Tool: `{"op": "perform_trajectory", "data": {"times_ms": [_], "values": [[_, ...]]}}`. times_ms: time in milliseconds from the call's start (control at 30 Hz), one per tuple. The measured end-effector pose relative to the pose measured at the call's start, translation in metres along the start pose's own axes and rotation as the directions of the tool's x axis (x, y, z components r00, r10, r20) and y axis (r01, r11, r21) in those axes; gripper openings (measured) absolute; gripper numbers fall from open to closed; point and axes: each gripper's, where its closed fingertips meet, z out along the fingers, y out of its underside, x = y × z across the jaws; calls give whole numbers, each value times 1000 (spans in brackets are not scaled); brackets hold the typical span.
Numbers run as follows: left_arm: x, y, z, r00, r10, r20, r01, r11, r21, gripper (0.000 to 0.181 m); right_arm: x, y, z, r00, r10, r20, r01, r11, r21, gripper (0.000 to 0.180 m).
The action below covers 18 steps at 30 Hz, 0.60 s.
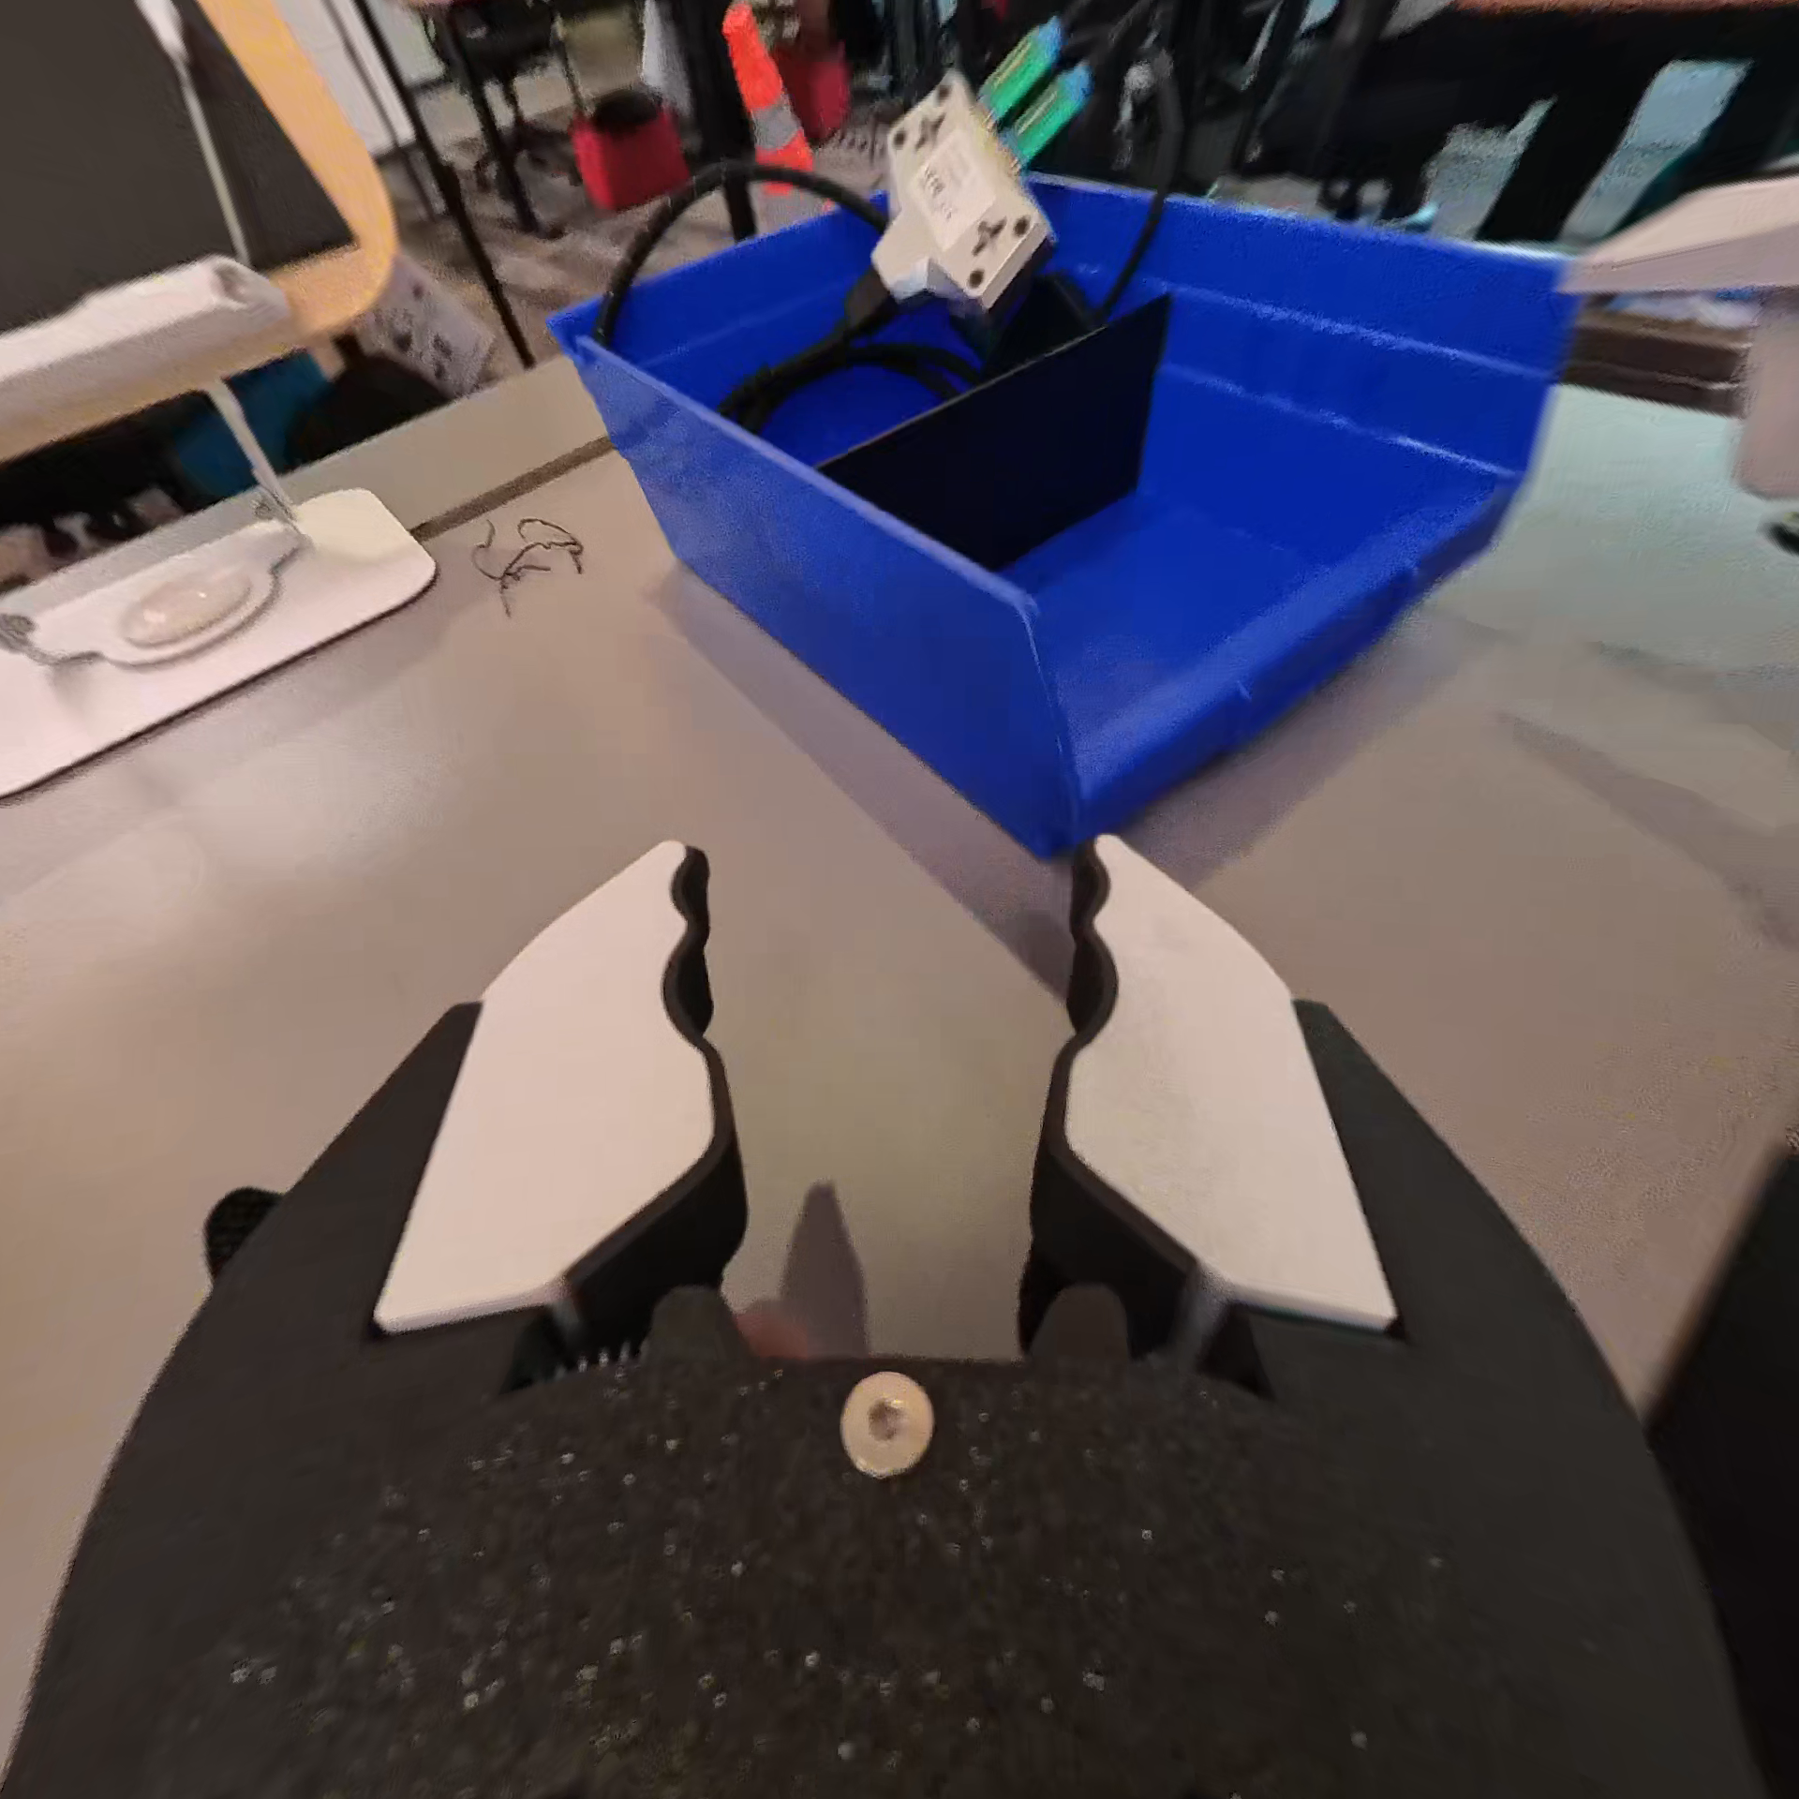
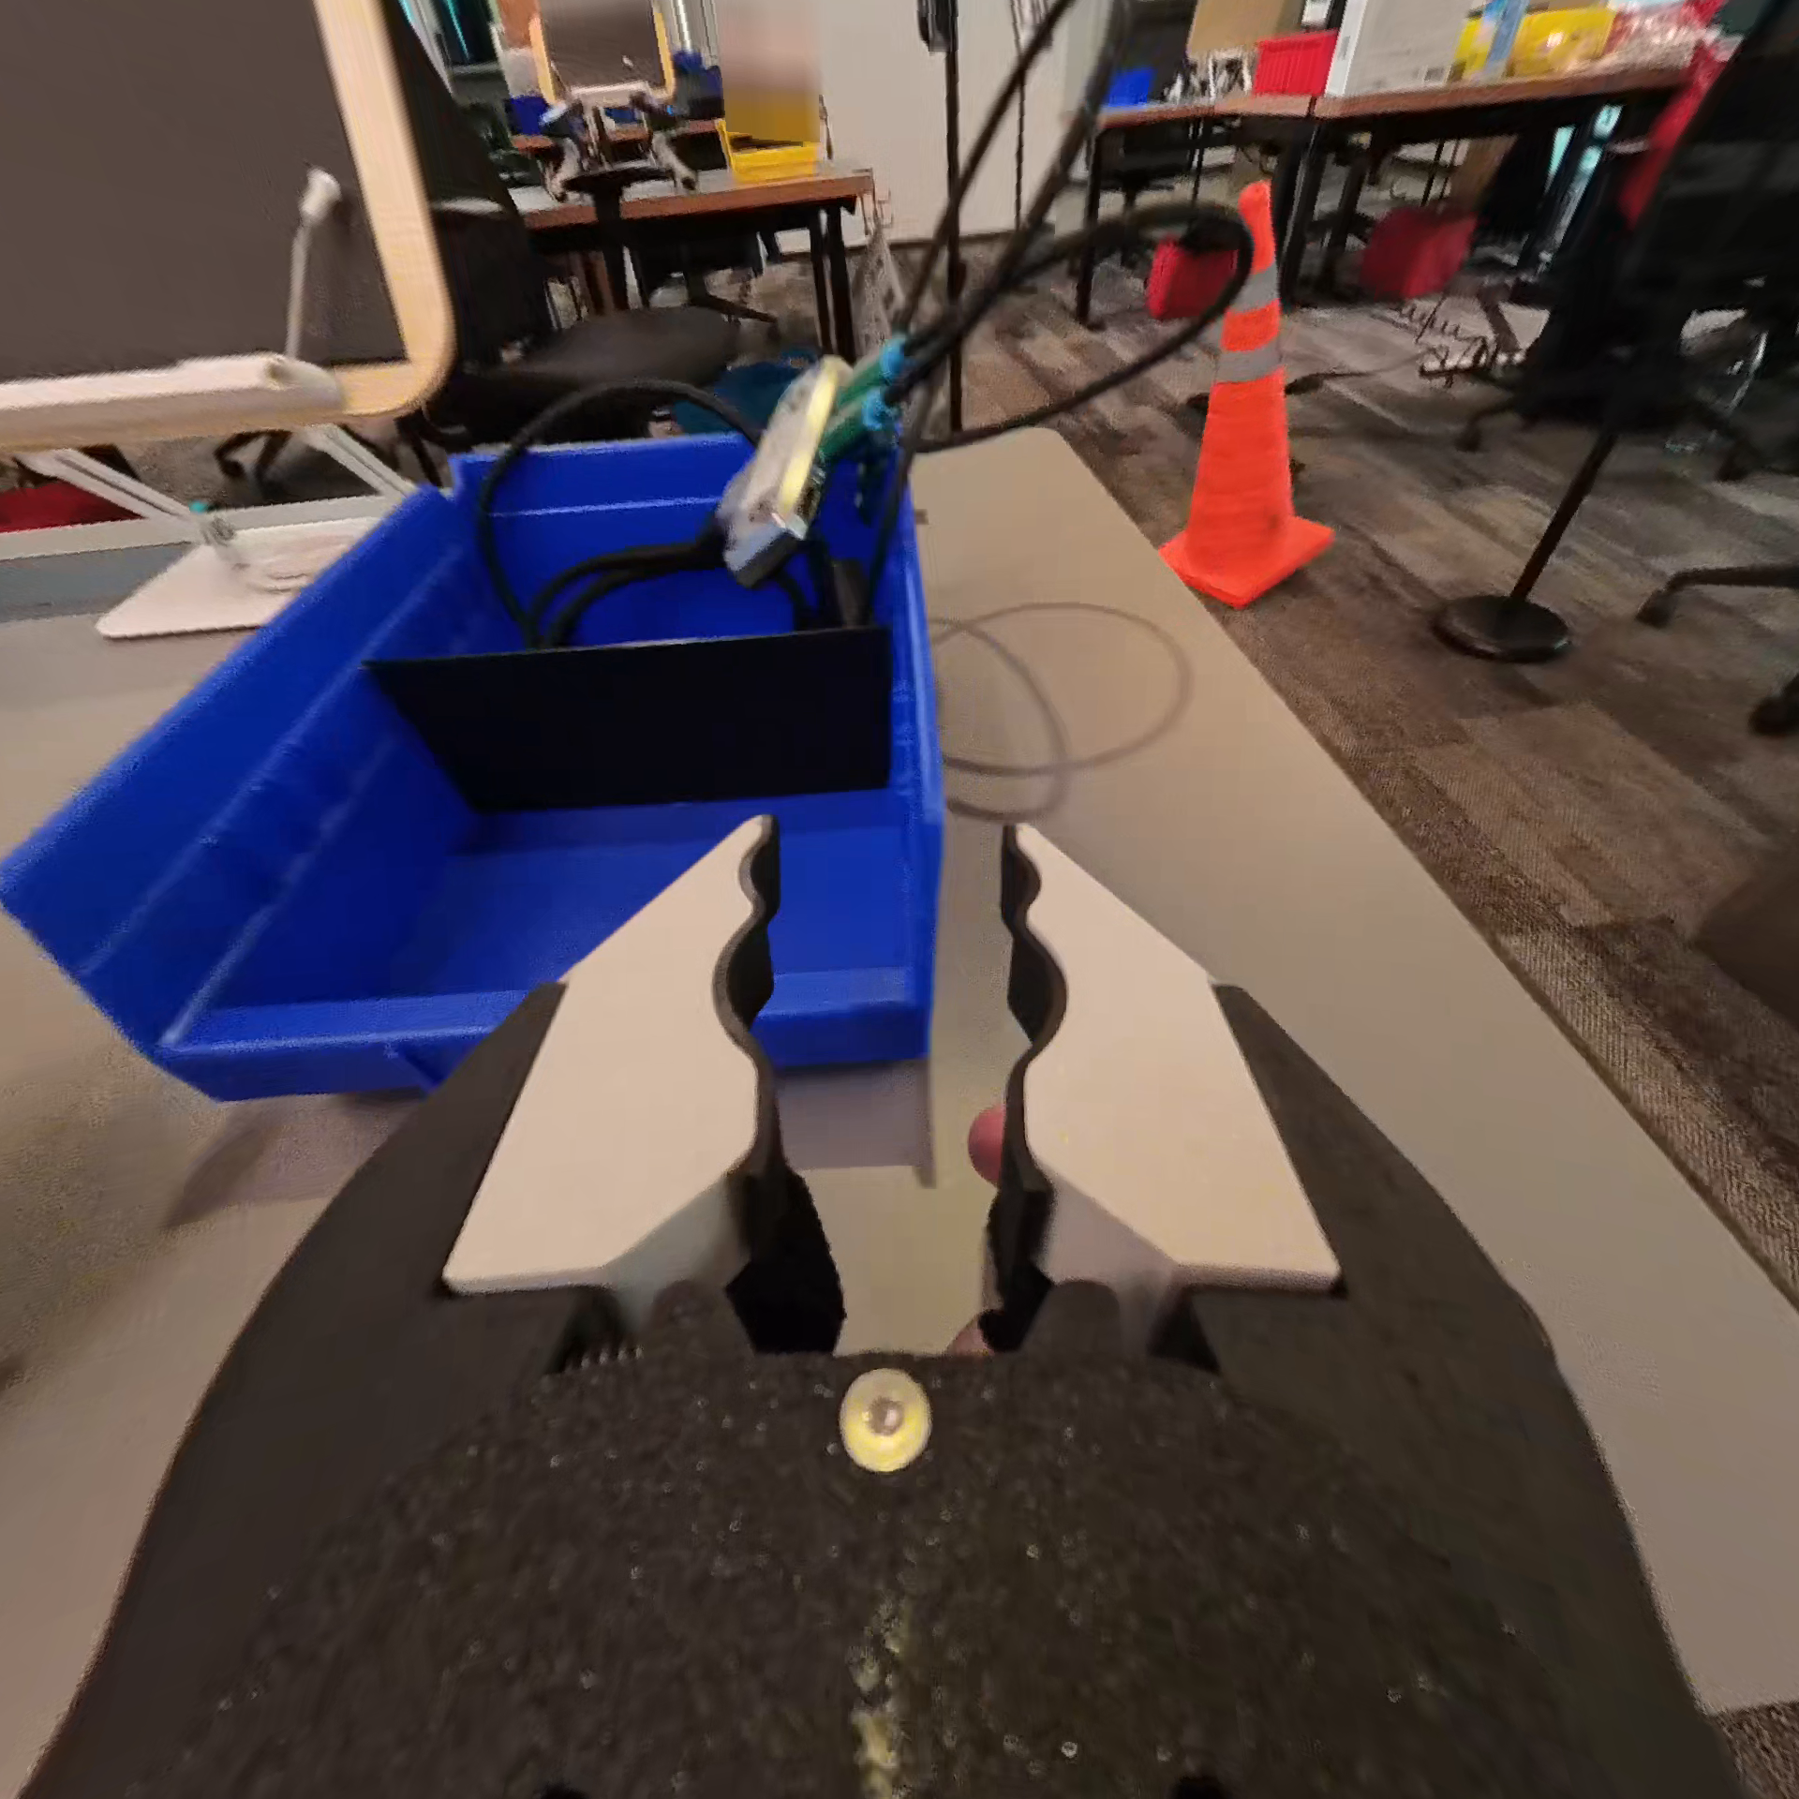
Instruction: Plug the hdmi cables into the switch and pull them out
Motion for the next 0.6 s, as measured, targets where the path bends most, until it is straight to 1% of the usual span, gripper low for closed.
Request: {"op": "perform_trajectory", "data": {"times_ms": [67, 100, 133, 167, 233, 267, 333, 367, 433, 500, 533, 600], "values": [[7, -7, 33, 998, -60, -14, 60, 998, -34, 70, 2, 12, 12, 1000, -2, 25, 3, 998, -58, 45], [13, -9, 44, 995, -92, -36, 91, 995, -50, 73, -1, 17, 19, 999, -16, 38, 19, 997, -78, 44], [17, -9, 52, 992, -117, -41, 114, 991, -67, 67, -3, 21, 25, 998, -30, 47, 35, 995, -96, 44], [20, -11, 58, 990, -134, -41, 131, 989, -69, 66, -2, 23, 31, 999, -43, 31, 46, 994, -103, 42], [22, -16, 66, 988, -151, -14, 150, 988, -48, 59, 7, 20, 40, 999, -34, -31, 31, 996, -81, 25], [20, -19, 70, 988, -156, 11, 157, 987, -37, 53, 10, 19, 44, 999, -13, -44, 10, 997, -77, 15], [18, -21, 75, 987, -155, 38, 156, 987, -31, 27, 6, 23, 52, 1000, 10, -23, -12, 996, -91, 6], [14, -20, 76, 987, -138, 80, 142, 989, -40, 22, 3, 24, 54, 1000, -5, -19, 3, 996, -92, 3], [4, -19, 75, 983, -105, 150, 115, 992, -60, 15, -3, 23, 54, 997, -66, -33, 63, 994, -92, 3], [-2, -19, 66, 978, -120, 172, 131, 990, -50, 11, -11, 17, 49, 980, -183, -75, 177, 980, -87, 4], [-6, -20, 58, 976, -136, 168, 144, 989, -36, 9, -17, 12, 44, 973, -213, -87, 208, 976, -66, 3], [-16, -23, 37, 974, -147, 174, 149, 989, -1, 9, -34, 9, 33, 983, -175, -59, 173, 984, -46, 3]]}}
